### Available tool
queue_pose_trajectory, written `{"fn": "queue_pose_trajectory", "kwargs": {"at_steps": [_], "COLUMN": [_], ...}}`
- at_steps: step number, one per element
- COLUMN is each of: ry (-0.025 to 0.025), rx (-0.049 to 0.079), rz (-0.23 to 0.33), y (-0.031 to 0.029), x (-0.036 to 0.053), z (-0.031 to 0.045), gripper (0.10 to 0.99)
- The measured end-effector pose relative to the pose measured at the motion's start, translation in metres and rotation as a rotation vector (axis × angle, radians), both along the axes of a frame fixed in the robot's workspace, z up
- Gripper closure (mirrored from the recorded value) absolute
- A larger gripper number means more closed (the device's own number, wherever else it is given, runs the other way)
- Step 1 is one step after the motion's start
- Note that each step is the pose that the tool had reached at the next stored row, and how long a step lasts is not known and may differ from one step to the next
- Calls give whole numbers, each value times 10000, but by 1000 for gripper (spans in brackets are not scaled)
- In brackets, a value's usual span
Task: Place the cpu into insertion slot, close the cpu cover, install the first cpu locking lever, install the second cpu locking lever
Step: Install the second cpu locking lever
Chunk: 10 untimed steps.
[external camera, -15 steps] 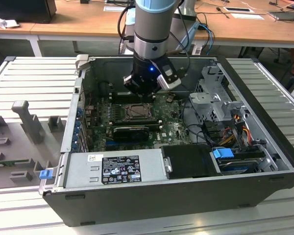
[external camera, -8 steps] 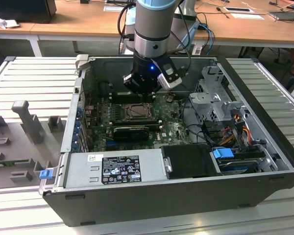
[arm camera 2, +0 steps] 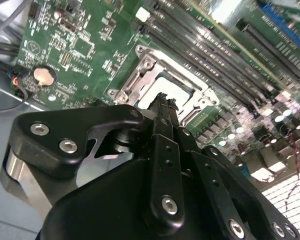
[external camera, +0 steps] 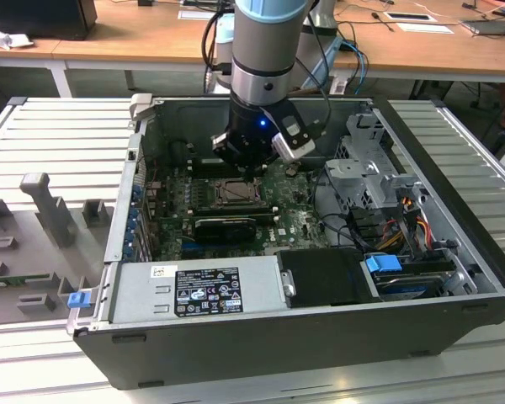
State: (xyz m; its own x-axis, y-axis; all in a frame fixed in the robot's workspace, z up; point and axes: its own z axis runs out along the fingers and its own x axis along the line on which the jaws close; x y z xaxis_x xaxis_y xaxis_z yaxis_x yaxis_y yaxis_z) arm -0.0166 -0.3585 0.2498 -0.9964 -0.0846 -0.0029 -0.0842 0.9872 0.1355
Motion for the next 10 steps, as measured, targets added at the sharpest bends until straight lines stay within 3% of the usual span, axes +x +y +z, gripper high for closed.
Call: {"fn": "queue_pose_trajectory", "kwargs": {"at_steps": [2, 4, 10], "ry": [105, 111, 98], "rx": [18, 44, 82], "rz": [1, 0, 7], "y": [-42, -94, -122], "x": [0, -7, -19], "z": [-4, -19, -34], "gripper": [980, 980, 980]}}
